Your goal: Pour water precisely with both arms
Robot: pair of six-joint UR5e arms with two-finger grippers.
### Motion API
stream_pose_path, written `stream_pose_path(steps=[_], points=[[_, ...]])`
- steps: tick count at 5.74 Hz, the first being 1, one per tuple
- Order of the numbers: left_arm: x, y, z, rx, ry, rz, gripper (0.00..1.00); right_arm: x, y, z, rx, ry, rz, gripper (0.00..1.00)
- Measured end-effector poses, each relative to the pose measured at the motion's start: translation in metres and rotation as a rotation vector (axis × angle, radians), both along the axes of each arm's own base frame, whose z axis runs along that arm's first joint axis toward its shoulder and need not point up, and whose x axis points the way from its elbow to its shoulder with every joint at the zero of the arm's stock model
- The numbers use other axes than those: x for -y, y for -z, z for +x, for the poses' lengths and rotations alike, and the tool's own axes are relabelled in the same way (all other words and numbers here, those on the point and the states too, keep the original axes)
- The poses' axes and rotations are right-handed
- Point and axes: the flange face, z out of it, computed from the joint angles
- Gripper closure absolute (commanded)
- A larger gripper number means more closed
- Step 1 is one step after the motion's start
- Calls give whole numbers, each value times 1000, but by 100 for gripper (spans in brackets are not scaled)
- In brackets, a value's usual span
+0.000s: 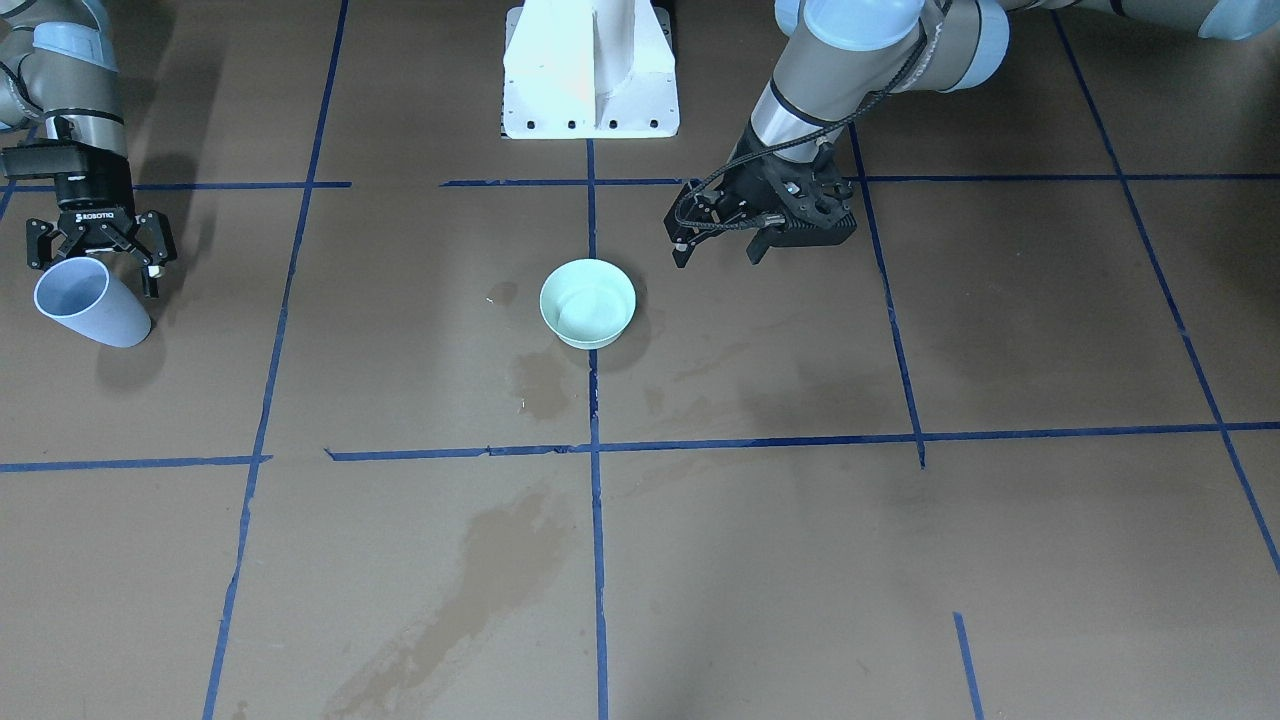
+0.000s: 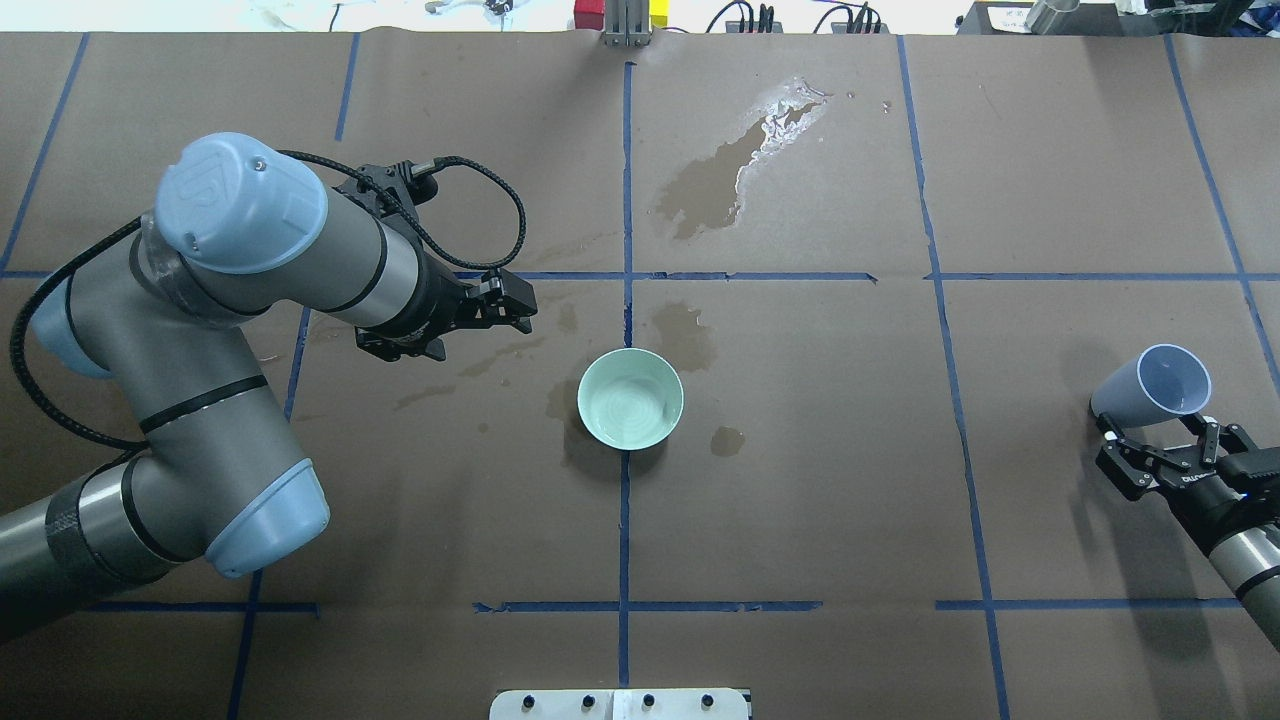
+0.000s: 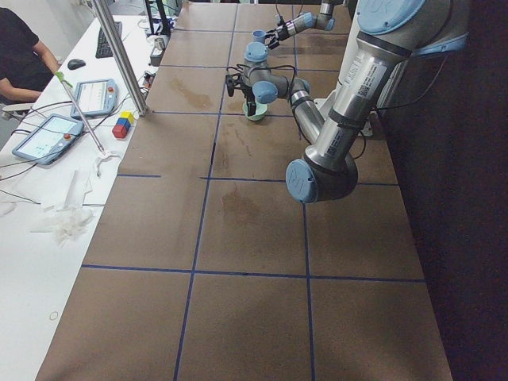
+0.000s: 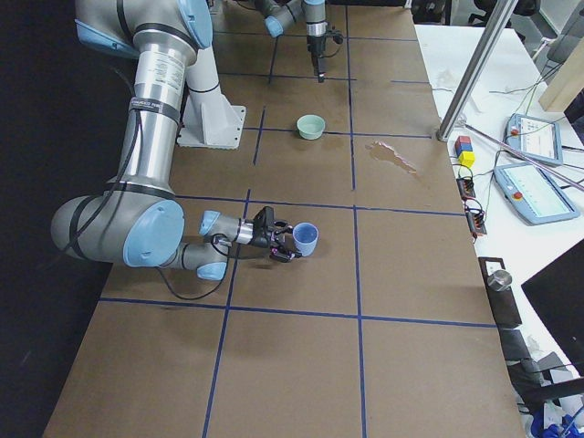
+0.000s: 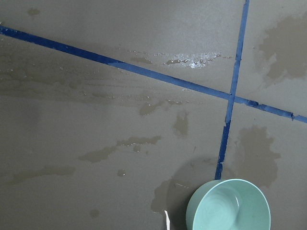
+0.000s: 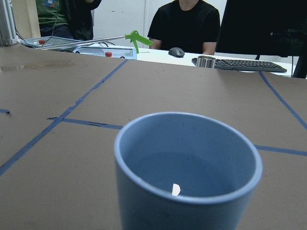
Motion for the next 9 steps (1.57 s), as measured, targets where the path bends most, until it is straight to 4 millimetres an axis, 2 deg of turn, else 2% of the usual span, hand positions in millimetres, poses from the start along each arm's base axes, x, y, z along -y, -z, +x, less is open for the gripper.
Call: stream_pose_path(steps=[4,7,9], points=[[0,-1,0,1,0,0,0,3,2,-2,19,-7,7,0],[0,-1,-1,1,1,1,0,12,1,5,16,-41,8,0],[0,0,-1,0,1,1,0,19,6,0,32,-57,11,0]])
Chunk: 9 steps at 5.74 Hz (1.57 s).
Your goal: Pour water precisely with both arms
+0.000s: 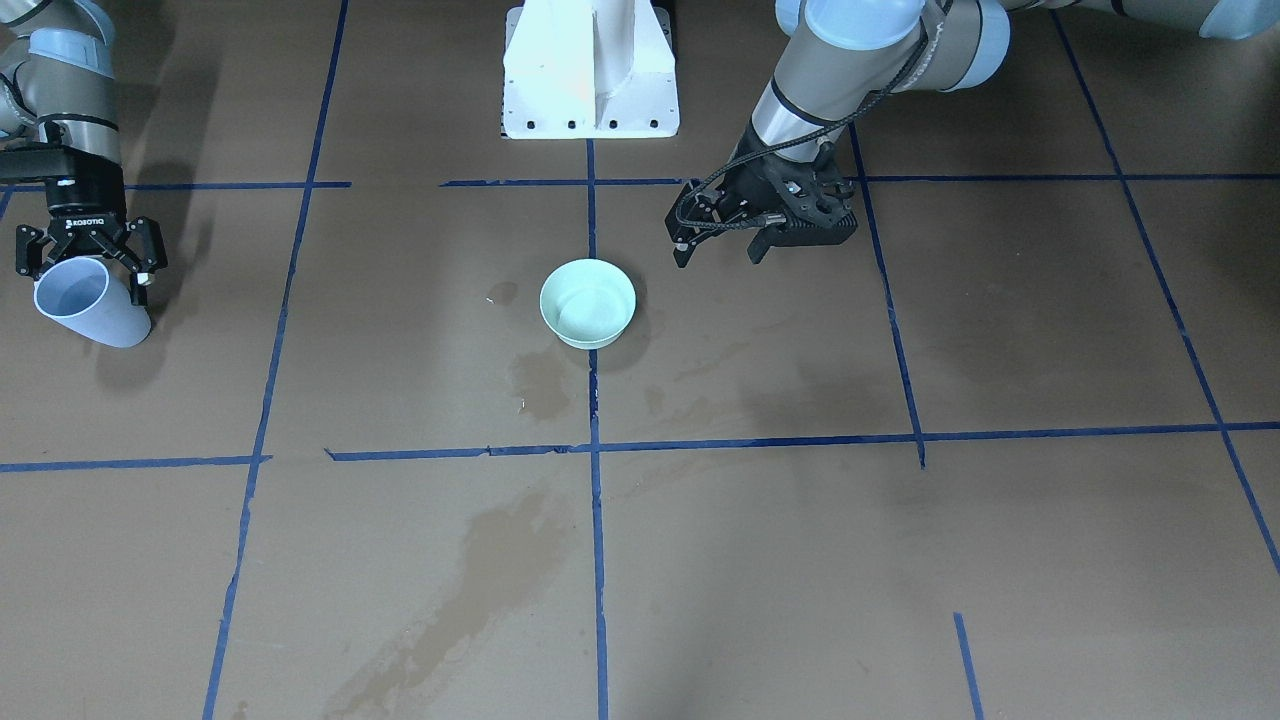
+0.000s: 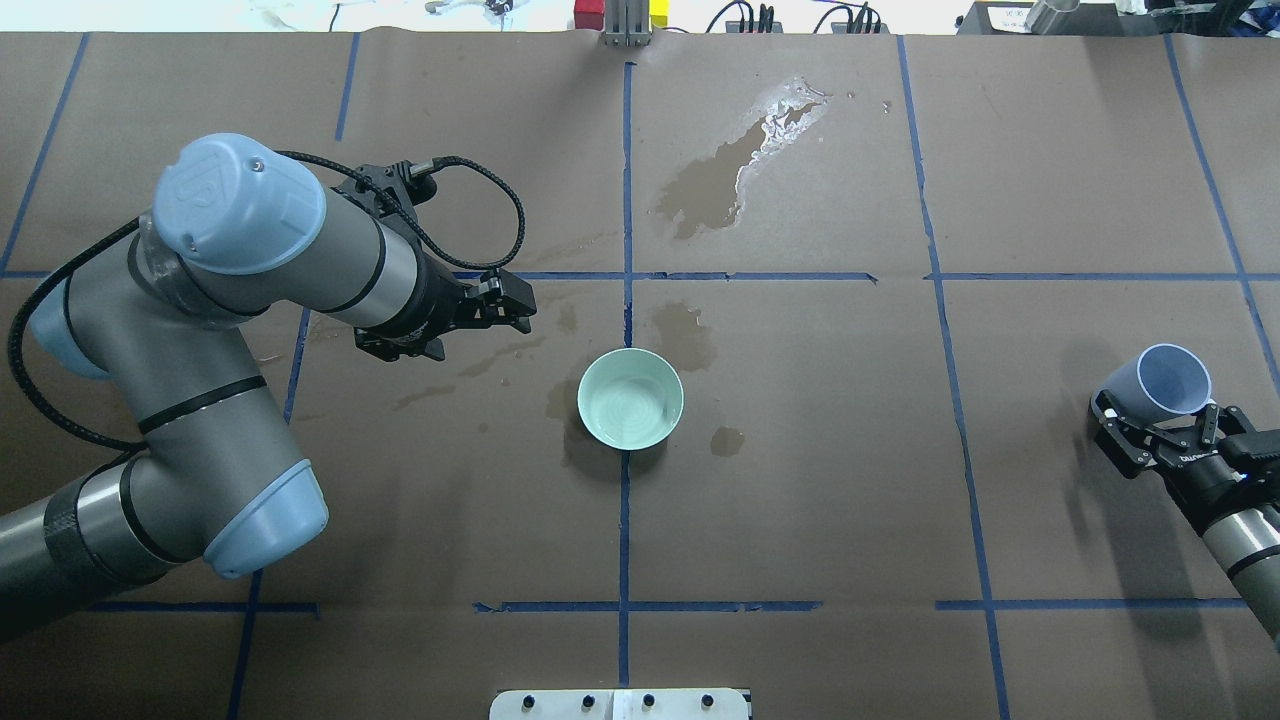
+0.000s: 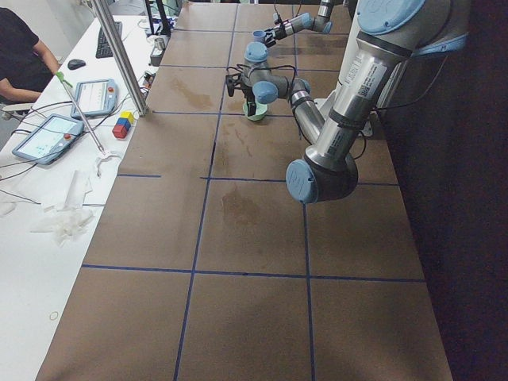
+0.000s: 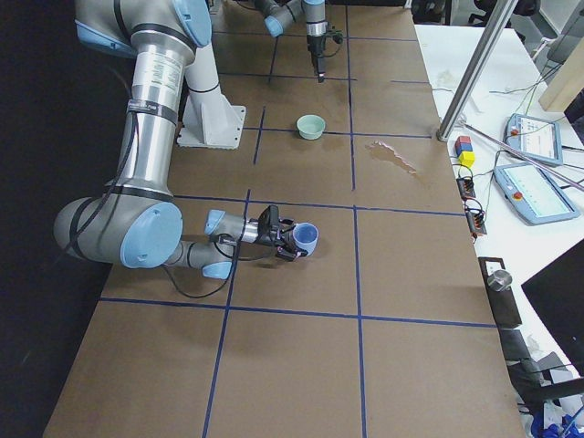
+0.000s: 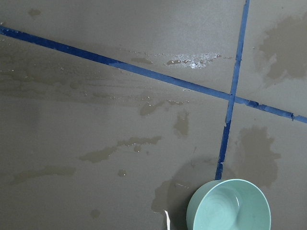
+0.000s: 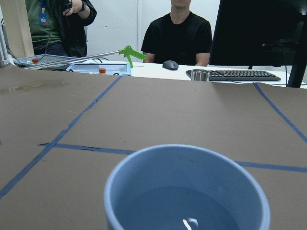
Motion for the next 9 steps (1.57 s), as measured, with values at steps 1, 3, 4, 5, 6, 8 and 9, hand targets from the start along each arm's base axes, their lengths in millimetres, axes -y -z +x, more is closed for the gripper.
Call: stream_pose_path(steps=[1,3,4,5,6,8,9], points=[[0,0,0,0,0,0,0,2,1,1,1,-6,1,0],[0,0,0,-1,0,0,0,6,3,1,7,-18,3,0],[0,1,-1,-2,0,1,0,10,7,0,16,-30,6,0],[-1,2,-1,-4,1,1,0,14,9,-1,23,-41,9,1],[-2,2,-3,-5,1,2,0,16,10,1,24,-49,11,10],[-3,4,-5,-9,2,5,0,17,9,3,20,-69,19,54],[-3,4,-5,-9,2,5,0,17,11,3,22,-77,23,73]])
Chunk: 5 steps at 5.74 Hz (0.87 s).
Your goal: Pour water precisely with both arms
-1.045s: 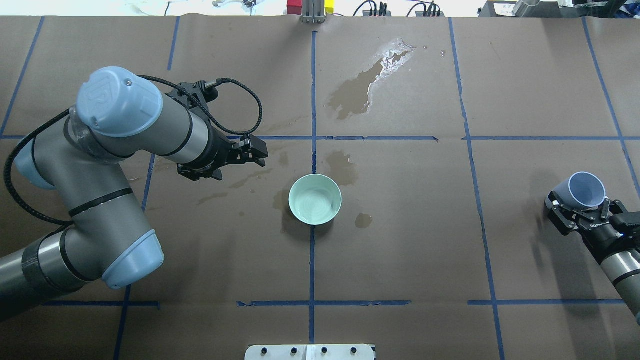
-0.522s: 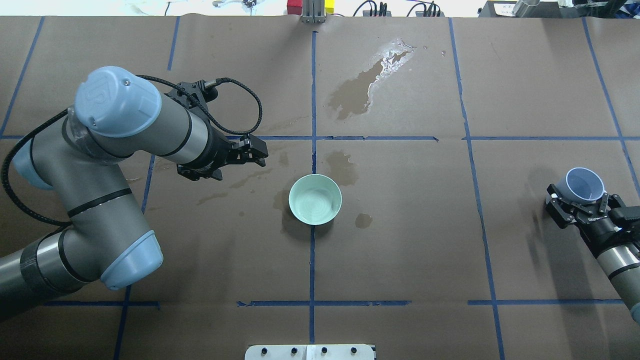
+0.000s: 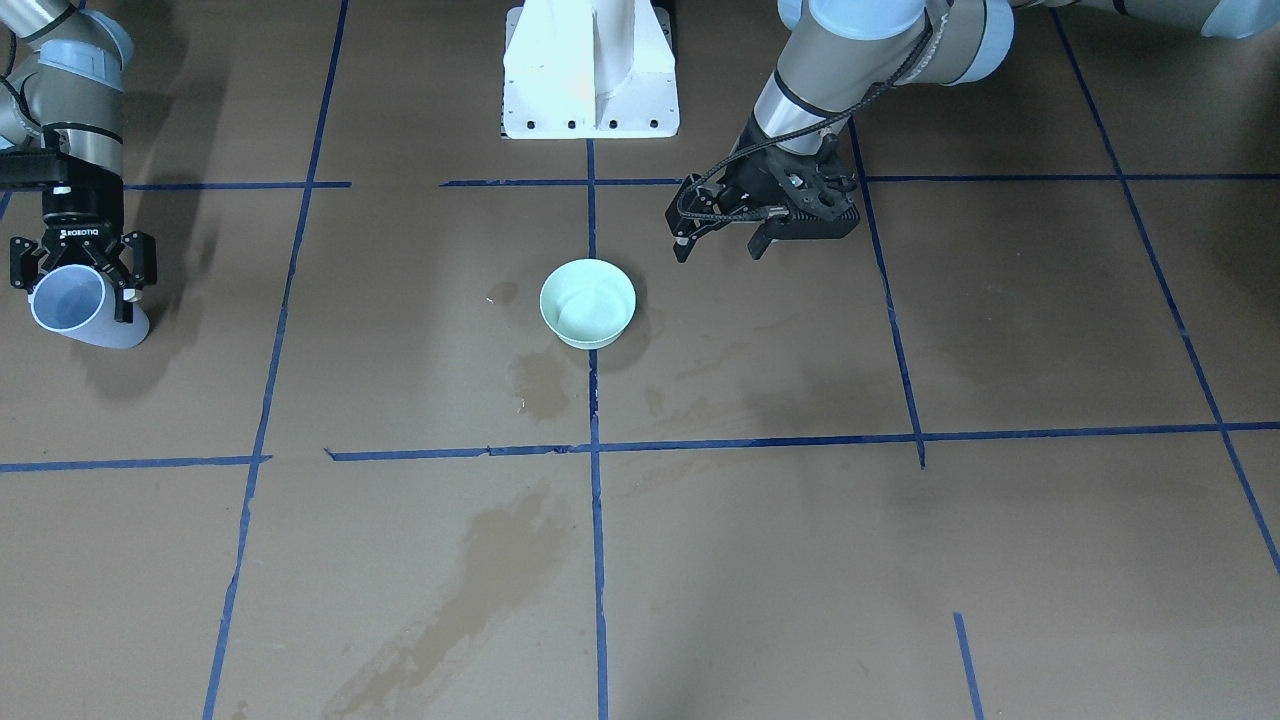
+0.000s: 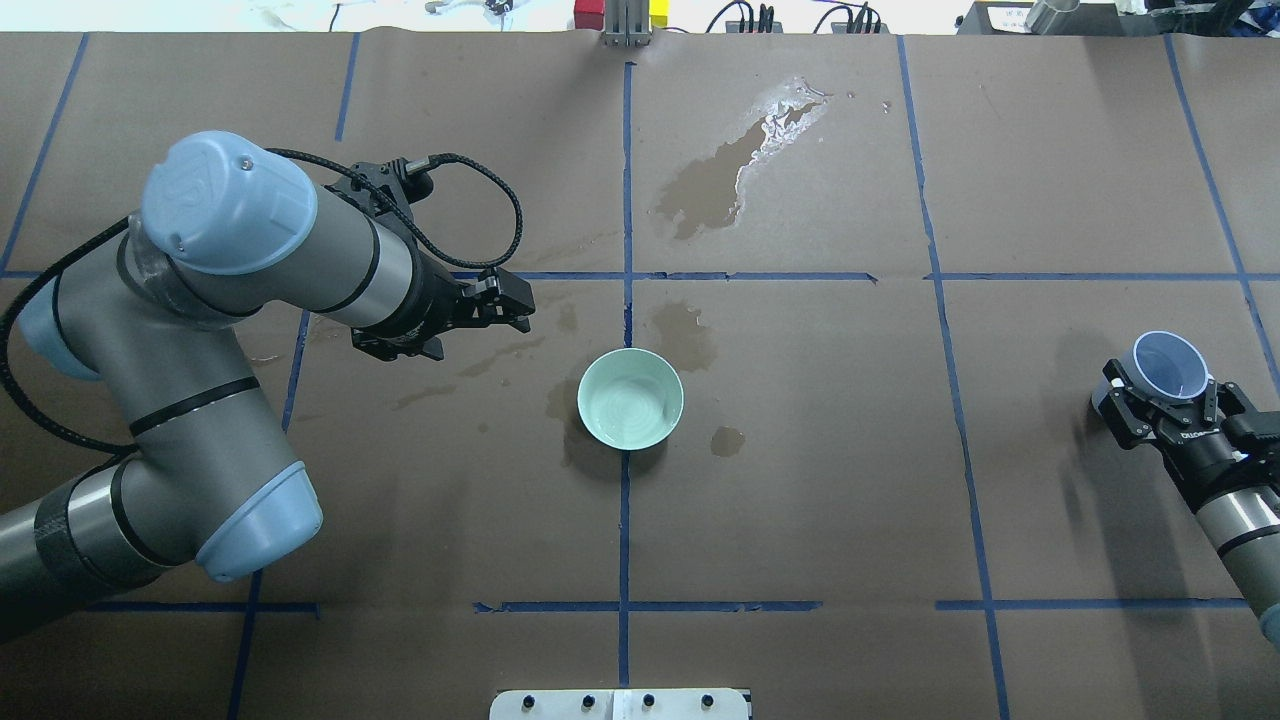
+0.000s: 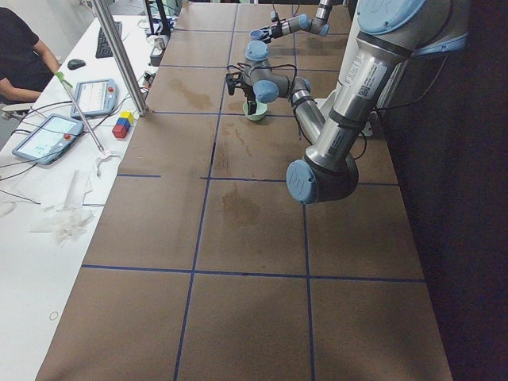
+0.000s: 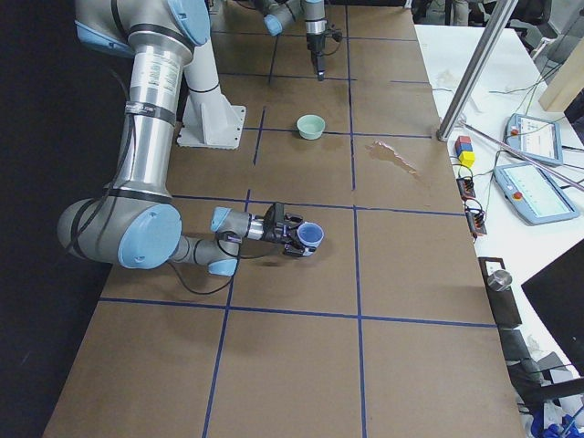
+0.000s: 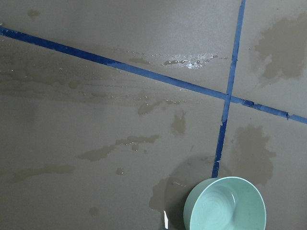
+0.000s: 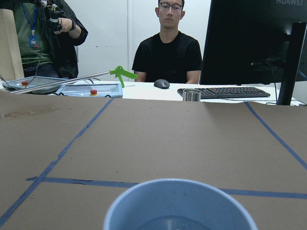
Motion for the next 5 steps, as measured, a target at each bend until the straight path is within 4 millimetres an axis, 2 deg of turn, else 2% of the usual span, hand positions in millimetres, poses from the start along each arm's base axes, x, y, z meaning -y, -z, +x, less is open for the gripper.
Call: stream_pose_path(steps=[1,2,3,4,5], points=[[0,0,0,0,0,0,0,1,10,-3,-15,-4,20,81],[0,0,0,1,0,0,0,4,32,-9,-58,-1,60,85],[0,-1,0,1,0,-1,0,5,59,-18,-91,26,98,85],[1,-2,0,3,1,-1,0,7,96,-34,-89,64,135,88],[1,-4,-1,5,2,-3,0,15,139,-67,-79,80,160,86]])
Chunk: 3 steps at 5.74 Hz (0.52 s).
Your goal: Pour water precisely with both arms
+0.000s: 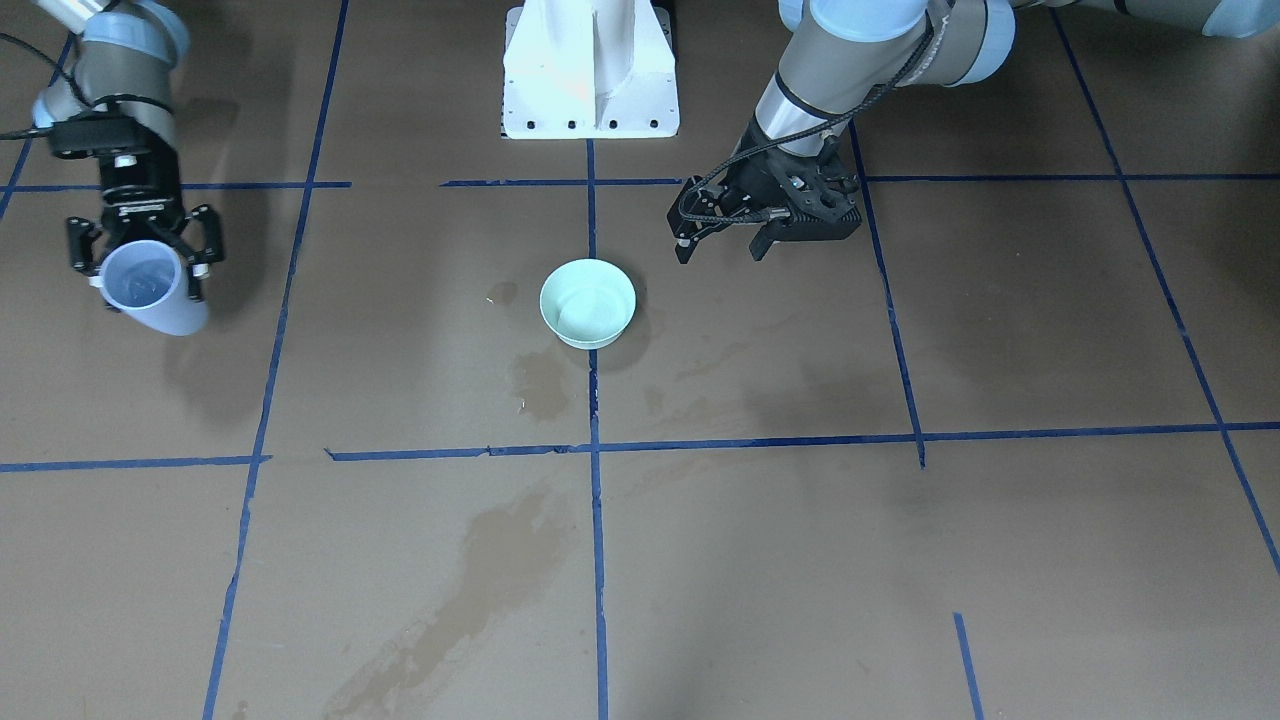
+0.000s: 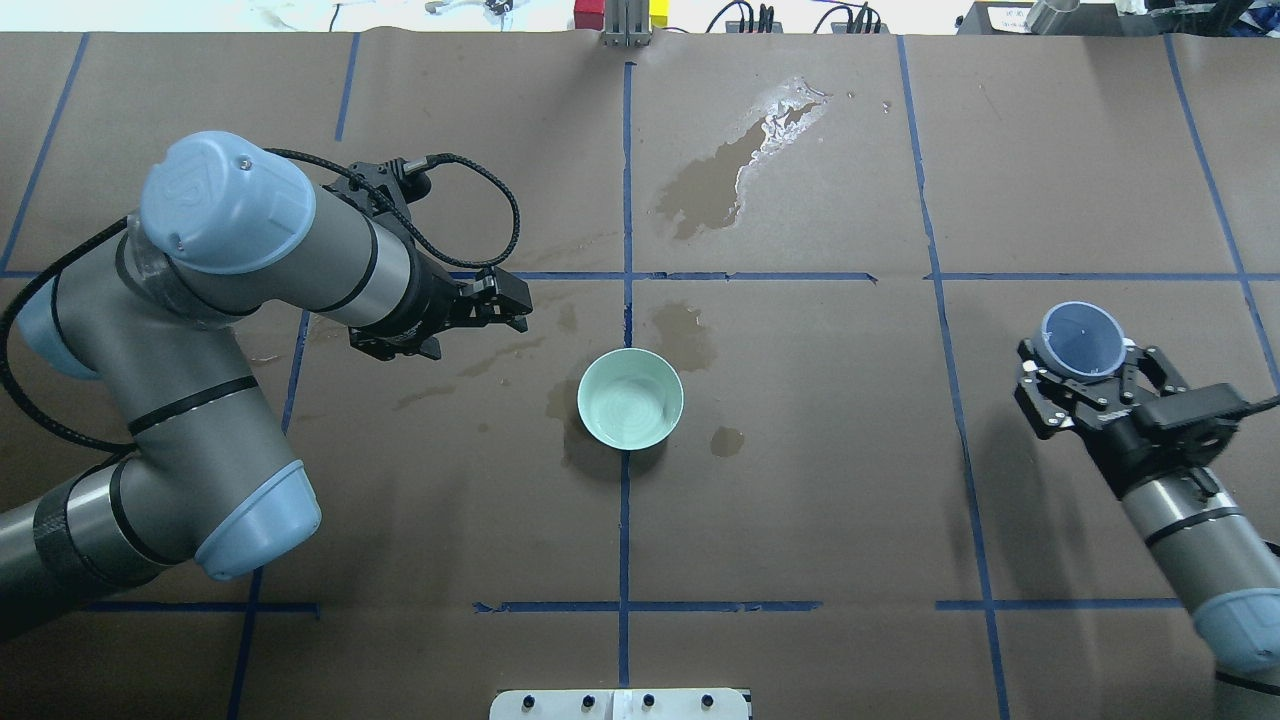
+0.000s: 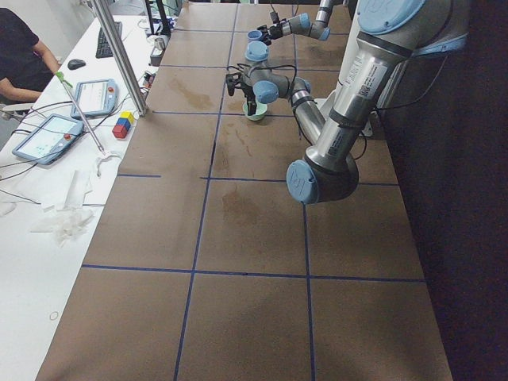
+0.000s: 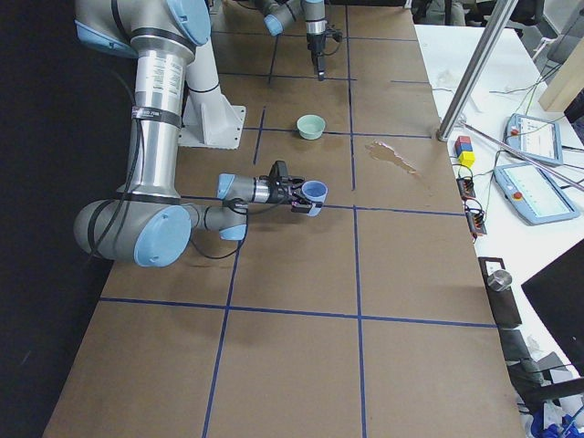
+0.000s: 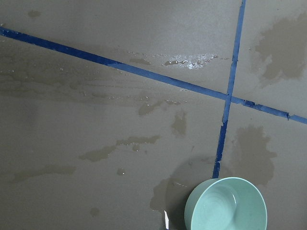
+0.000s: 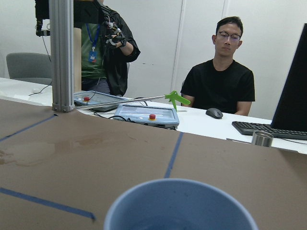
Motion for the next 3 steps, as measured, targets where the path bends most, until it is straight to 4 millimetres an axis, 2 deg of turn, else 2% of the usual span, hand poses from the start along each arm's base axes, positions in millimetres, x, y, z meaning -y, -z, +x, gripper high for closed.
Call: stream_pose_path(steps=[2,3], points=[[2,-1,-2,1,4,-1,0,18,78,-76,-17,8,14,86],[3,-1,-4,0,7,0,0,23,114,-102,-7,10,20,88]])
